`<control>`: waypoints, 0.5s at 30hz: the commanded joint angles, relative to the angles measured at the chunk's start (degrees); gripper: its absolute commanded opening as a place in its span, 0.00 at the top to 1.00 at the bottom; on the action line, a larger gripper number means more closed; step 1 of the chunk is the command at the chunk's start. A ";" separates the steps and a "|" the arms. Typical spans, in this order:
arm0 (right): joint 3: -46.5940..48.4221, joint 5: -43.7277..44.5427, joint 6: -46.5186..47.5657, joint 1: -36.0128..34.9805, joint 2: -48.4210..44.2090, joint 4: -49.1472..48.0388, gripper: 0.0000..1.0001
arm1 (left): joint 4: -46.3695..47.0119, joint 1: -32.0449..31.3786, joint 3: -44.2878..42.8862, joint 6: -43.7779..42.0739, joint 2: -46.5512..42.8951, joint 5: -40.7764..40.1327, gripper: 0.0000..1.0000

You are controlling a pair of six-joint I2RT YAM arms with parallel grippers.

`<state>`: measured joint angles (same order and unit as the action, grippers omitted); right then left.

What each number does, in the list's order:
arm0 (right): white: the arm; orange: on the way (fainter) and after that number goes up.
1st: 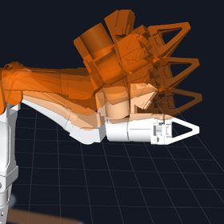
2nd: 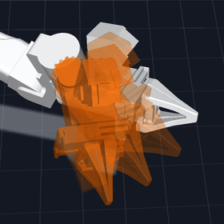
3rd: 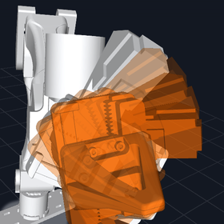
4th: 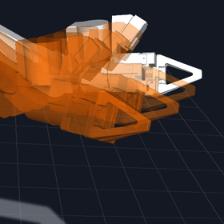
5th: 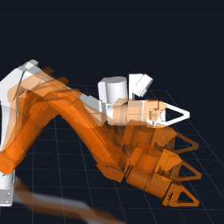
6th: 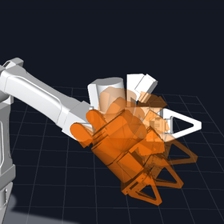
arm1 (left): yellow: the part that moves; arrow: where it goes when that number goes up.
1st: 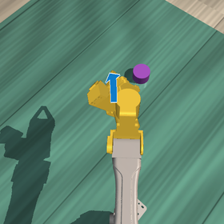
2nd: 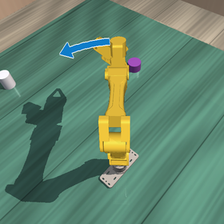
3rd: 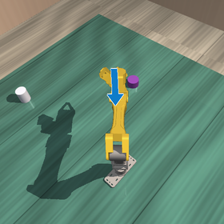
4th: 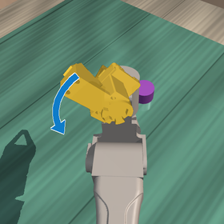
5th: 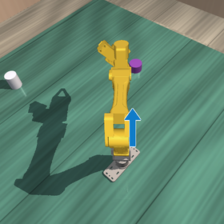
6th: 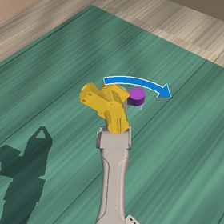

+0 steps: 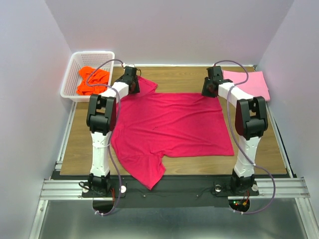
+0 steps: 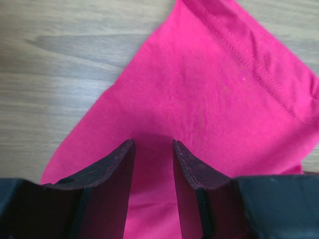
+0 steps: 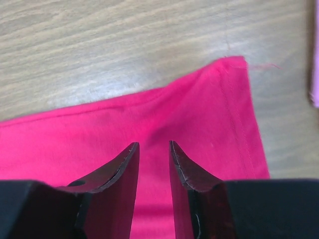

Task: Fold and stack the t-shirts
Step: Flatten the tshirt out

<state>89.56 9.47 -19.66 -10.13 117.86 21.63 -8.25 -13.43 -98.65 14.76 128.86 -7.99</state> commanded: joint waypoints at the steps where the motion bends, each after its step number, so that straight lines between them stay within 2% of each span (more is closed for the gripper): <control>1: 4.13 -2.00 0.24 0.29 2.80 -1.15 0.64 | -1.50 -0.19 -3.56 -0.35 0.78 -1.15 0.53; 6: 7.55 -4.81 1.03 0.37 7.37 -1.50 0.64 | -2.99 0.95 -5.14 1.05 2.97 -2.47 0.53; 10: 10.02 -3.77 1.38 0.37 10.71 -1.59 0.64 | -4.75 2.18 -7.52 1.85 4.91 -2.65 0.53; 15: 12.92 -2.53 0.85 0.81 14.32 -1.59 0.65 | -7.12 3.15 -12.87 1.93 8.60 -2.47 0.58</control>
<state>100.18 6.02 -19.03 -10.02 129.14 20.73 -11.68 -11.51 -107.46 16.08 134.65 -9.15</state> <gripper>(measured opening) 0.353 0.425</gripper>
